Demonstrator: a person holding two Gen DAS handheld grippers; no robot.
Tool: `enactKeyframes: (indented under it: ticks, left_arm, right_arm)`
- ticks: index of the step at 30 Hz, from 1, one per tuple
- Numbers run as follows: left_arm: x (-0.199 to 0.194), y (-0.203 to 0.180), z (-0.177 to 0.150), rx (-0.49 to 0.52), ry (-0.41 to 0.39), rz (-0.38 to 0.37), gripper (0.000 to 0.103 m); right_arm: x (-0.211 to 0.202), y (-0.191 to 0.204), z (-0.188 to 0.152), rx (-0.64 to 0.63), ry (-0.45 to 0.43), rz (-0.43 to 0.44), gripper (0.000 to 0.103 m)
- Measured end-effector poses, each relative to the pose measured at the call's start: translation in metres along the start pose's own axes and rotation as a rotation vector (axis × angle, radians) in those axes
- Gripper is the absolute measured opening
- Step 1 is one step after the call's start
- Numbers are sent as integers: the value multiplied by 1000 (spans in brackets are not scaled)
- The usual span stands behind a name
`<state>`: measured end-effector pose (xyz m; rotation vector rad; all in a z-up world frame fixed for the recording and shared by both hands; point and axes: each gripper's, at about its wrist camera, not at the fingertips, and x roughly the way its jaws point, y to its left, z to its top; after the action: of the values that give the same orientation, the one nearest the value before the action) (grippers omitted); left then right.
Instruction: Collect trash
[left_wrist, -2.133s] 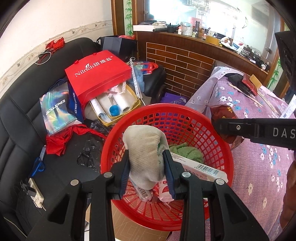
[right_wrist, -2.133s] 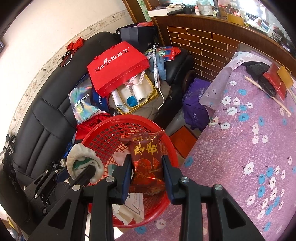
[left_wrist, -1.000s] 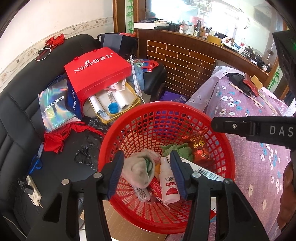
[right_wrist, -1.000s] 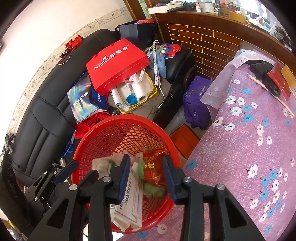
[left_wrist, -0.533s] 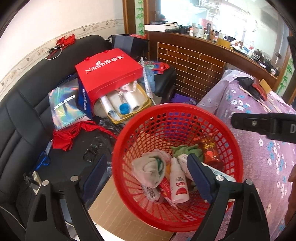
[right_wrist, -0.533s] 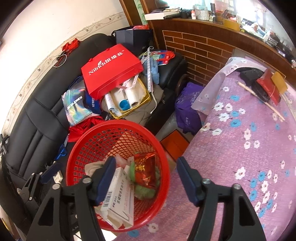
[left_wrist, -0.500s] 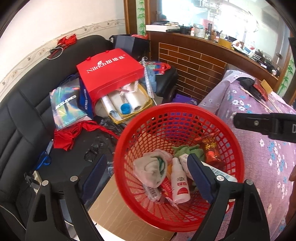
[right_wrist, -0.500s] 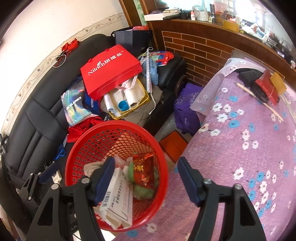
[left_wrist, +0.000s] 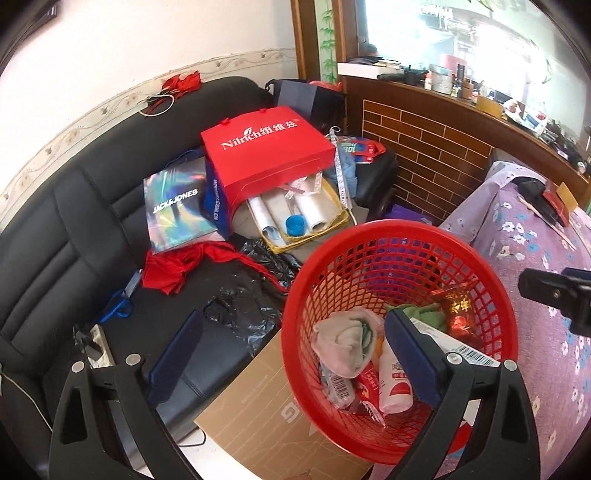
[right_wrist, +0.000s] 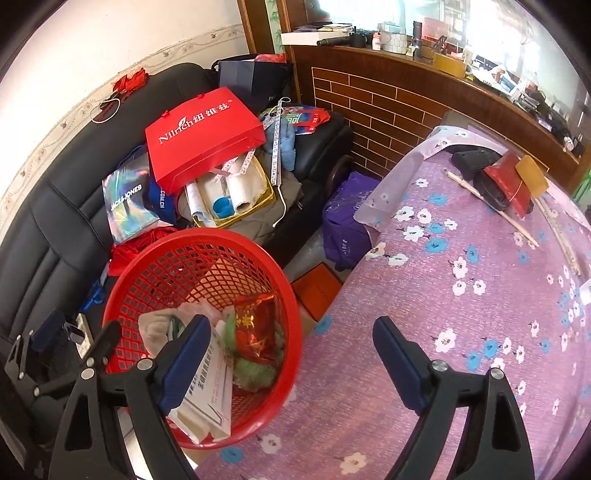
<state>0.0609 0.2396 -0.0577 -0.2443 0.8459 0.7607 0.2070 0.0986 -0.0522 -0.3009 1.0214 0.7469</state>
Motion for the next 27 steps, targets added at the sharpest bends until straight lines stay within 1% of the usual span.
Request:
enactKeyframes:
  ticks: [2, 4, 8, 20, 24, 27]
  left_arm:
    - [0, 0, -2, -3, 9, 5, 98]
    - [-1, 1, -3, -12, 11, -10, 98]
    - [-7, 0, -4, -7, -3, -18, 98]
    - [-26, 1, -12, -27, -23, 22, 98]
    - [-29, 1, -15, -34, -8, 49, 98]
    - [-31, 3, -17, -55, 9, 44, 98]
  right_arm:
    - [-2, 1, -3, -2, 0, -1, 93]
    - [-4, 0, -6, -6, -3, -1, 93]
    - [-8, -3, -15, -10, -6, -6, 93]
    - [-21, -6, -34, -17, -8, 14, 93]
    - [-25, -9, -38, -25, -10, 16, 93]
    - [-28, -10, -42, -31, -12, 16, 93]
